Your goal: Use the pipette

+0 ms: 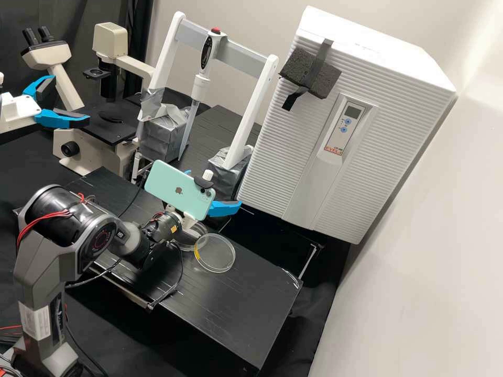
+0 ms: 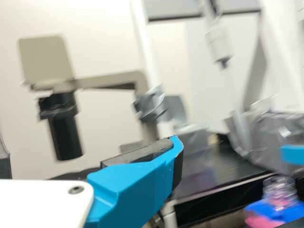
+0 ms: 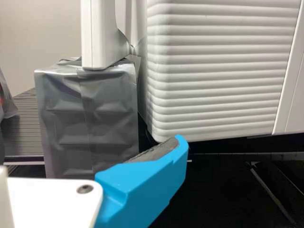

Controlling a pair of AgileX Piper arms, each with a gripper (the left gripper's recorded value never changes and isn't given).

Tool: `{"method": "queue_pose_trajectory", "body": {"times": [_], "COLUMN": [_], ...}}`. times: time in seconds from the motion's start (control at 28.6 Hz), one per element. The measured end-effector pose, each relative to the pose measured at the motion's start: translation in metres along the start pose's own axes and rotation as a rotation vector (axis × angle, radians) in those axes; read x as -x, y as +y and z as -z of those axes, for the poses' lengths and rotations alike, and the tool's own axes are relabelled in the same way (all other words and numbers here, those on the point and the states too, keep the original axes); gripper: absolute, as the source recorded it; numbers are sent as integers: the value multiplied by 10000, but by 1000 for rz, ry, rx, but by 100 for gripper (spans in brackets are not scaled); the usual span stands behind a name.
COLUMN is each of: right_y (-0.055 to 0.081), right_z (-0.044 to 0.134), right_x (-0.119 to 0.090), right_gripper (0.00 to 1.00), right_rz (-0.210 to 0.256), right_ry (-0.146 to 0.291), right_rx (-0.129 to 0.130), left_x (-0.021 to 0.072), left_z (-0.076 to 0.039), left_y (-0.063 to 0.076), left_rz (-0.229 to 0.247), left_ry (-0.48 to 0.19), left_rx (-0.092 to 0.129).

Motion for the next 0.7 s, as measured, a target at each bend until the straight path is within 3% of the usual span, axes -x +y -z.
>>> {"method": "queue_pose_trajectory", "body": {"times": [0.18,0.49,0.63,0.7], "right_y": [1,28,138,209], "right_z": [1,29,176,342], "right_x": [0,39,135,210], "right_gripper": [100,100,100,100], "right_rz": [-1,-9,-34,-53], "right_ry": [1,10,70,132], "right_rx": [0,-4,-39,-56], "left_x": [55,118,138,145], "left_z": [-142,-150,-152,-155], "left_y": [75,92,113,132], "left_rz": [-31,-47,-55,-64], "left_ry": [-54,-59,-60,-61], "left_rx": [9,8,8,8]}}
